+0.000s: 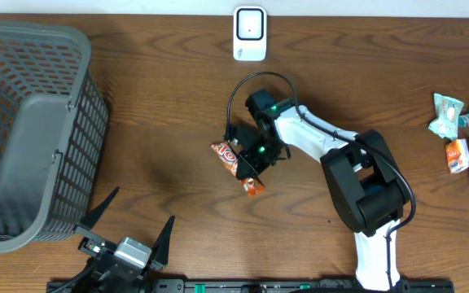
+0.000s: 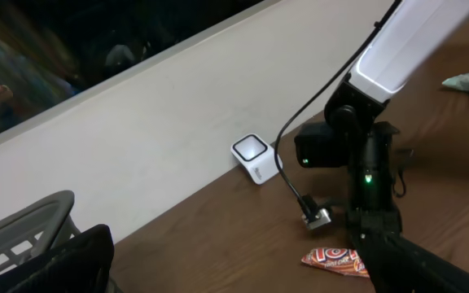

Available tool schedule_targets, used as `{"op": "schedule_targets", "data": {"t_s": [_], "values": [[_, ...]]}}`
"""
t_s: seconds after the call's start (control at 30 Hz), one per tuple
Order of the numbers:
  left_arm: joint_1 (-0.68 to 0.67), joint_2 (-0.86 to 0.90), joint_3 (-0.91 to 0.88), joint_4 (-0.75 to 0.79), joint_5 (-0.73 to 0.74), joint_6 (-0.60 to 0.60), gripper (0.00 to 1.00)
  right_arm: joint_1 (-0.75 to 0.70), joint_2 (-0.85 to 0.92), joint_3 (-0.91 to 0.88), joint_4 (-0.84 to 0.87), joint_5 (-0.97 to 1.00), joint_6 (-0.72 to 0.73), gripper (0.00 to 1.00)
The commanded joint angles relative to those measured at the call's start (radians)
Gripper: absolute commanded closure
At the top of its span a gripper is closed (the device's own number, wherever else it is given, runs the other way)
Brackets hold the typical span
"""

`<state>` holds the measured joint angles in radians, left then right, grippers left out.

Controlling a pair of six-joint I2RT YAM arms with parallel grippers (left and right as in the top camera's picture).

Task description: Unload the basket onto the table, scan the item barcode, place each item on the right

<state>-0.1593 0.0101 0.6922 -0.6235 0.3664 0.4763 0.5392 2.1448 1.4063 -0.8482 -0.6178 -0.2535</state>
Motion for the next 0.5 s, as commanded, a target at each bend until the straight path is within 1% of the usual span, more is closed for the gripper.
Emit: {"op": "schedule_targets", "data": {"t_s": [0.0, 0.03, 0.1, 0.33, 0.4, 0.43, 0.47], "values": [[-0.004, -0.007, -0.002, 0.004, -0.001, 0.010, 0.02, 0.002, -0.005, -0.020, 0.007, -0.038, 0.011, 0.28], [-0.004, -0.007, -0.002, 0.004, -0.001, 0.010, 0.02, -0.002, -0.005, -0.019, 0.006, -0.029, 0.011, 0.01], [-0.004, -0.007, -0.002, 0.004, -0.001, 0.010, 0.02, -0.007, -0.006, -0.002, -0.014, 0.021, 0.014, 0.01], [-0.004, -0.007, -0.002, 0.004, -0.001, 0.010, 0.02, 0.001, -0.008, 0.199, -0.235, 0.210, 0.014, 0.01], [-0.004, -0.007, -0.002, 0.004, -0.001, 0.010, 0.02, 0.020, -0.008, 0.240, -0.262, 0.256, 0.020, 0.01], [-0.004, -0.007, -0.002, 0.004, -0.001, 0.010, 0.02, 0.044, -0.008, 0.258, -0.260, 0.341, 0.060, 0.01], [-0.004, -0.007, -0.002, 0.004, -0.001, 0.010, 0.02, 0.055, -0.008, 0.261, -0.254, 0.381, 0.077, 0.01]]}}
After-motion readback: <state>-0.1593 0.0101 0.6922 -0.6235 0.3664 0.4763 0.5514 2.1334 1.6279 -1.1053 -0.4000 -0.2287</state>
